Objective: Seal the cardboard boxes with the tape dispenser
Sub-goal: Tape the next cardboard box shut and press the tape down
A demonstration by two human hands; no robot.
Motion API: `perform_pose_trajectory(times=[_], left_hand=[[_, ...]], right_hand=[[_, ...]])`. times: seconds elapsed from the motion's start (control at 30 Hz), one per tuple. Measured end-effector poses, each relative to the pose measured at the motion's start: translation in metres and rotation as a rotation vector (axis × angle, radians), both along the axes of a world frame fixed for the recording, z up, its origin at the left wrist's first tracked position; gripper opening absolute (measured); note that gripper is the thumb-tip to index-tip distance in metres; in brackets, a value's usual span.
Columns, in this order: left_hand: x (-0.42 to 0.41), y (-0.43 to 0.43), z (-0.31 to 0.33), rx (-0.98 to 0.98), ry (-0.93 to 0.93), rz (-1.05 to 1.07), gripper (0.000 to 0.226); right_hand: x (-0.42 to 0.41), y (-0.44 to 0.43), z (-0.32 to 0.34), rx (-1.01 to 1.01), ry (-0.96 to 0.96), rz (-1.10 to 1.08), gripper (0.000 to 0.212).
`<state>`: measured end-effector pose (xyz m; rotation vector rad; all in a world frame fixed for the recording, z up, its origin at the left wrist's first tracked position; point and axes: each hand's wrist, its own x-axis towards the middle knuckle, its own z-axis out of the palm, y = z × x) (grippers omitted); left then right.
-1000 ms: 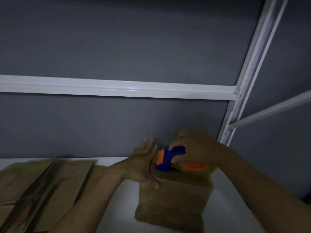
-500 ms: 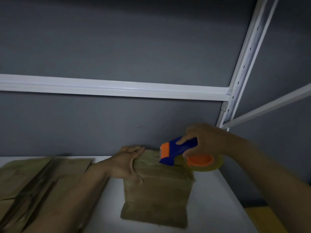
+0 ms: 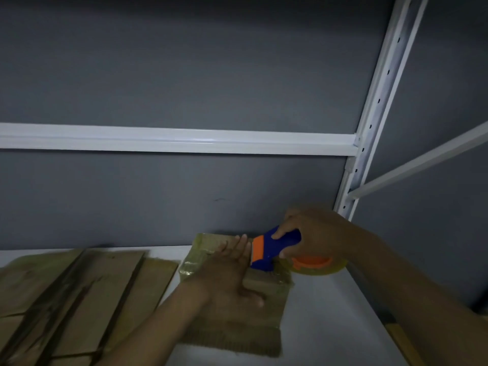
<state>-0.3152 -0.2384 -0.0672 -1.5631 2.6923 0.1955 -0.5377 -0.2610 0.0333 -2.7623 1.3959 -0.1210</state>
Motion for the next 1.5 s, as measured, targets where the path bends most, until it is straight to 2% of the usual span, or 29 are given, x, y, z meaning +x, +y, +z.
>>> perform_pose_trajectory(times=[0.13,0.27,0.4,0.43,0.57,0.63,0.8,0.93,1.2,1.3,1.5], left_hand=[[0.007,-0.013,-0.013,-0.120,0.031,-0.035,0.132],[0.025,-0.029,-0.016,-0.090,0.054,-0.073,0.124],[0.040,-0.042,-0.021,-0.087,0.139,-0.184,0.077],[0.042,-0.044,-0.022,-0.099,0.146,-0.207,0.078],[0.039,-0.042,-0.014,-0.056,0.045,-0.175,0.107],[0.031,-0.037,-0.006,-0.020,0.004,-0.128,0.109],[0.000,-0.023,-0.009,-0.003,0.106,-0.182,0.119],[0.000,-0.026,-0.009,0.006,0.094,-0.182,0.114],[0.001,-0.031,-0.003,0.055,0.011,-0.197,0.114],[-0.001,-0.033,-0.001,0.088,-0.006,-0.187,0.120],[-0.003,-0.028,0.000,0.111,-0.031,-0.150,0.135]], right_hand=[[-0.004,0.006,-0.001,-0.032,-0.019,-0.024,0.048],[-0.013,0.018,-0.004,-0.017,-0.060,-0.090,0.049],[-0.041,0.038,-0.008,0.035,-0.211,-0.184,0.042],[-0.049,0.043,-0.012,0.042,-0.243,-0.206,0.040],[-0.063,0.058,-0.037,0.073,-0.378,-0.269,0.035],[-0.062,0.061,-0.047,0.074,-0.436,-0.292,0.037],[-0.043,0.067,-0.073,0.096,-0.588,-0.280,0.039],[-0.041,0.078,-0.093,0.138,-0.693,-0.295,0.036],[-0.080,0.121,-0.123,0.105,-0.635,-0.396,0.045],[-0.091,0.133,-0.134,0.080,-0.562,-0.432,0.045],[-0.055,0.124,-0.135,-0.040,-0.385,-0.424,0.049]])
